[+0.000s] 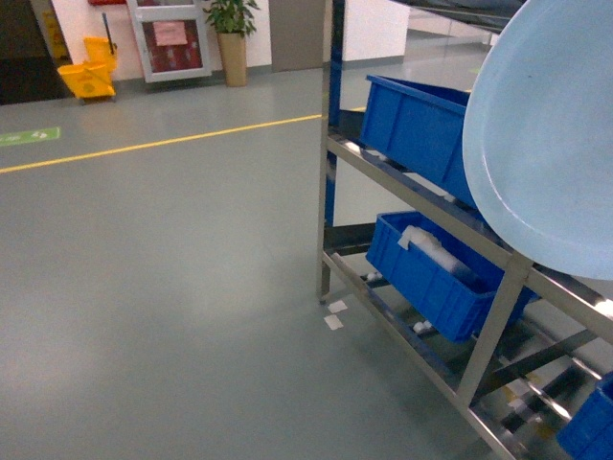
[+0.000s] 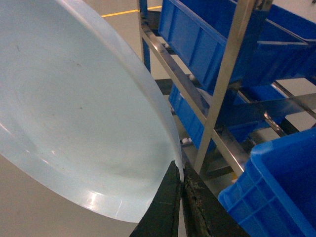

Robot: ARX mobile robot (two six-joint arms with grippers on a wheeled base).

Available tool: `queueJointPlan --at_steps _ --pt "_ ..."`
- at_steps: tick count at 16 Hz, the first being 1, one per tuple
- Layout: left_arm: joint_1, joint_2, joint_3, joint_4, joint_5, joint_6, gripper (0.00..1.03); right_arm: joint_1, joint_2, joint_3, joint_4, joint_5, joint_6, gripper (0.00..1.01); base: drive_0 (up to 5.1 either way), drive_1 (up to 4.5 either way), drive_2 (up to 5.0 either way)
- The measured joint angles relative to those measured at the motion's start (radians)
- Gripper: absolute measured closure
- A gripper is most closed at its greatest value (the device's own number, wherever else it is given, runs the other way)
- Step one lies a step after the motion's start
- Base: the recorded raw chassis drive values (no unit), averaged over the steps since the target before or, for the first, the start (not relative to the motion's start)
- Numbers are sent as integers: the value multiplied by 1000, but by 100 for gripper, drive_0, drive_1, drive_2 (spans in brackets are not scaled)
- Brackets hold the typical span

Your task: Place blue tray on left shelf second layer neatly

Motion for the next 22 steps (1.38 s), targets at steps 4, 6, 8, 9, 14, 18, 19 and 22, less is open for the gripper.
queueJointPlan --at_steps 4,6,8,9,14,18,19,22 --pt "0 0 0 0 0 0 5 0 0 0 0 0 0 99 -160 -160 -160" --pt "0 0 0 7 0 0 5 0 -6 0 -2 0 0 99 -167 266 -601" --pt "0 0 0 -4 0 0 5 0 -8 0 3 0 0 99 -167 266 -601" --pt "0 0 0 2 0 0 5 0 -6 0 -5 0 0 99 -148 286 -581" --pt "0 0 0 -2 1 0 5 0 -6 0 2 0 0 99 -153 281 -586" --pt "-1 0 0 3 0 0 5 0 0 0 3 0 0 99 -143 -143 -143" --pt "-1 0 0 0 0 0 5 0 0 0 1 0 0 99 -164 -164 -164" --pt "-1 0 0 0 0 0 5 0 0 0 0 0 0 99 -165 -165 -165"
